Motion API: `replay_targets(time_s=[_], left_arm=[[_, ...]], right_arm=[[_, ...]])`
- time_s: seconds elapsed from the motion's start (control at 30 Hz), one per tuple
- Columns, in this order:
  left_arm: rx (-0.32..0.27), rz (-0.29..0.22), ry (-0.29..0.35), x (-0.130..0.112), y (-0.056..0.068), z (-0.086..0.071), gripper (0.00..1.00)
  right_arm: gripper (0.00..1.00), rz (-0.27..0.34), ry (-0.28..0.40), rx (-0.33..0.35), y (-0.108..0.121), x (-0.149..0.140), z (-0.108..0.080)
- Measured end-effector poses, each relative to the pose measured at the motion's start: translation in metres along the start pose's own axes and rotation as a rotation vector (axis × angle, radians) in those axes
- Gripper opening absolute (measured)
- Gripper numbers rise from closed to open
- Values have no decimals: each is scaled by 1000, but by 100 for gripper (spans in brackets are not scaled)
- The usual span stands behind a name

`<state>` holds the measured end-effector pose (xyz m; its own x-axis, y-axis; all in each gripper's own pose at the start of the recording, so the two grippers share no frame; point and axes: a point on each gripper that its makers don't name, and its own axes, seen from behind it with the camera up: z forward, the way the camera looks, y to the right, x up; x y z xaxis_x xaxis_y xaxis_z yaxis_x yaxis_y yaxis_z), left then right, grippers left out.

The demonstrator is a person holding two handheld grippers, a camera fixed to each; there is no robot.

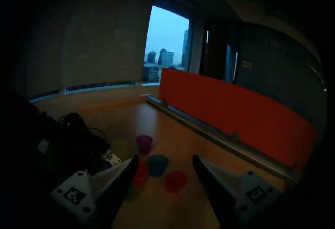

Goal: Pour water

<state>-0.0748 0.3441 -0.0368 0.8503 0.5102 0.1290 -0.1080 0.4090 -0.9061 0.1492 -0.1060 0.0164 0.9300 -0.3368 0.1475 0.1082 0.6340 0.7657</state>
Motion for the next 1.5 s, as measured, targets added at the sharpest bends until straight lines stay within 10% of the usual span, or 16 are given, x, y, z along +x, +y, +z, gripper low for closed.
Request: replay_targets(time_s=[1.5], left_arm=[[90,-109,154,46,-18,-90,88]], right_arm=[[99,-23,10,-1,-13,12,-3]])
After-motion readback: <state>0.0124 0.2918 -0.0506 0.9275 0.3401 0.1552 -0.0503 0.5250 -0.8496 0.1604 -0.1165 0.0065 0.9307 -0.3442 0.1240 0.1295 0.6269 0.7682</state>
